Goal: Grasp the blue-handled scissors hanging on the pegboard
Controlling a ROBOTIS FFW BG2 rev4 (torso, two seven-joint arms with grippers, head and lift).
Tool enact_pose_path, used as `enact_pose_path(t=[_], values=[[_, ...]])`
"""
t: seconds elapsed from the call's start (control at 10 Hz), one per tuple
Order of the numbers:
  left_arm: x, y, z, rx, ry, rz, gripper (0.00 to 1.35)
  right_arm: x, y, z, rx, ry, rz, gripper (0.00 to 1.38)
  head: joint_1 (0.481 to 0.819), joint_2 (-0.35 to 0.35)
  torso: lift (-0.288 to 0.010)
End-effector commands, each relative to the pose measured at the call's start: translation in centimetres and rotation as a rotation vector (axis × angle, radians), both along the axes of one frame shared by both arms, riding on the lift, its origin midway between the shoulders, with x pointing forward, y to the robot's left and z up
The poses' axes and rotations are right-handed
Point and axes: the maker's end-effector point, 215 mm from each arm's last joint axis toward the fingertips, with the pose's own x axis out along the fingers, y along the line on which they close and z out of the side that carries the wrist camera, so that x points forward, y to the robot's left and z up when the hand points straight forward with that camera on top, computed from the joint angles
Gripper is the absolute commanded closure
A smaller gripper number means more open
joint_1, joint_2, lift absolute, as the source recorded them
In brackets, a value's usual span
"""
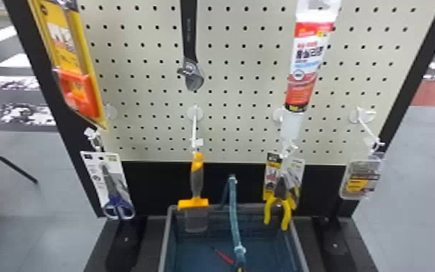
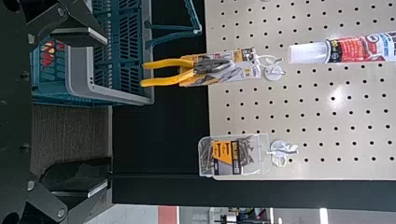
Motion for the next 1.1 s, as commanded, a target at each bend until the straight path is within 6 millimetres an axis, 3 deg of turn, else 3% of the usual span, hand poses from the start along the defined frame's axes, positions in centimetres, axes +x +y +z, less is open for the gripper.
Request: enact_pose_path(t=[0.0, 1.0], values=[[0.00, 0.09, 0.02, -0.002, -0.001, 0.005, 0.15, 0.11, 0.03, 0.18, 0.001, -0.004, 0.001, 0.22, 0.549, 0.000, -0.100], [0.71, -0.12, 0.23, -0.018, -0.011, -0.004, 0.15, 0.15, -0.01, 0.12, -0.002, -0.004, 0.003, 0.22, 0.549, 0.000, -0.100]])
